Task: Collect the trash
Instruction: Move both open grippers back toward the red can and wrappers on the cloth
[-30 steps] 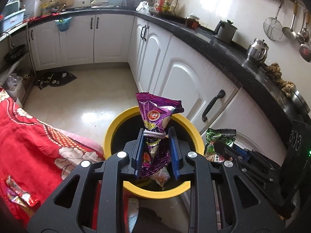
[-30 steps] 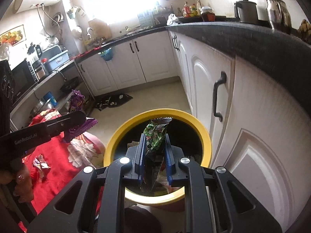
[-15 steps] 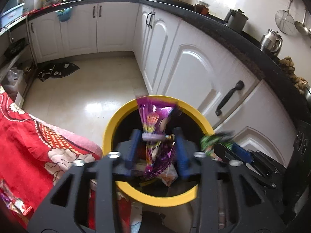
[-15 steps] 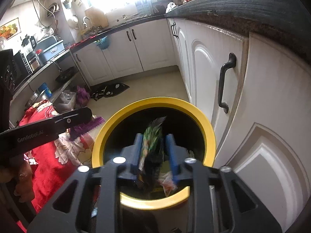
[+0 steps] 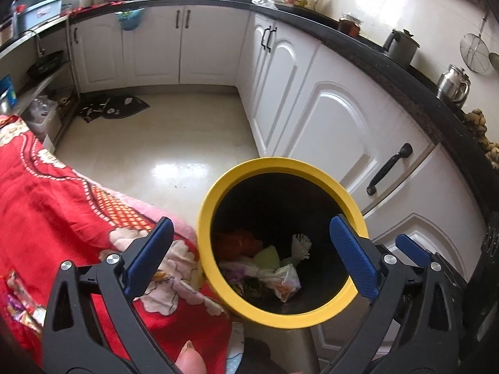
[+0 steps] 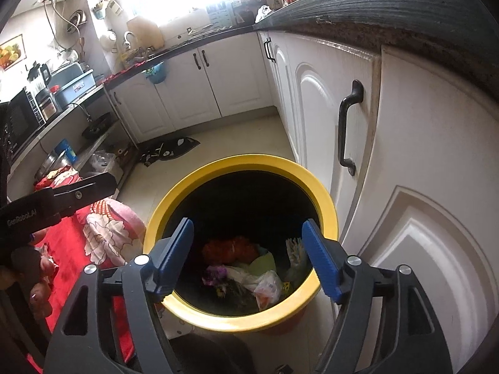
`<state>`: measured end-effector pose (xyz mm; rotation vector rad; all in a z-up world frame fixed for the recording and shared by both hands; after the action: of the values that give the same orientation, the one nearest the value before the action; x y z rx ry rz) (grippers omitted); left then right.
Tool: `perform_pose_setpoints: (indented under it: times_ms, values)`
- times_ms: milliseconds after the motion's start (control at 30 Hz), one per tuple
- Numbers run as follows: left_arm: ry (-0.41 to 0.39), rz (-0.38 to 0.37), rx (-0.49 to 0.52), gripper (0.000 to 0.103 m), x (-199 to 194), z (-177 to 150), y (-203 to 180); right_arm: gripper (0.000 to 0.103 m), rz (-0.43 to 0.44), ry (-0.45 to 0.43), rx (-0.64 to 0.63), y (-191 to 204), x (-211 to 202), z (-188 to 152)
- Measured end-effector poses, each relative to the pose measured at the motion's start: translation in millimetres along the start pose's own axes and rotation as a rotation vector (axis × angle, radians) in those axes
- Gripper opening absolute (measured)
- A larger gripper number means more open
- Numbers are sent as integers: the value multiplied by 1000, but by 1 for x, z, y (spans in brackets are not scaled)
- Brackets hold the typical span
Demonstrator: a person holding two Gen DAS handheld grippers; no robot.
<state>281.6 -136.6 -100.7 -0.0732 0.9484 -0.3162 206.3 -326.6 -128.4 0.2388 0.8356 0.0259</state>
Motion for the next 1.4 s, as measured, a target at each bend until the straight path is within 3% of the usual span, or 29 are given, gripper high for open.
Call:
perform_pose_setpoints:
  times_ms: [900, 1400]
  values:
    - [-174, 81, -88, 92, -90, -19, 51, 79, 72, -81, -81, 59, -54, -6]
    - [-228, 117, -171, 92, -133, -42, 91, 81, 139, -112, -162, 110, -78, -11]
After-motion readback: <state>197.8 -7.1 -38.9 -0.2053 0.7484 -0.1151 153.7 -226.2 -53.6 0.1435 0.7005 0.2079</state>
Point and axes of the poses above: each gripper's, at about its wrist camera, not at the fingertips, and x roughly the way its jaws point, y to its left, z to its top, the point moved 3 cm from there along x, roughly the way its jaws point, and after that the axes turned 4 degrees about y, right-handed, at the moved point
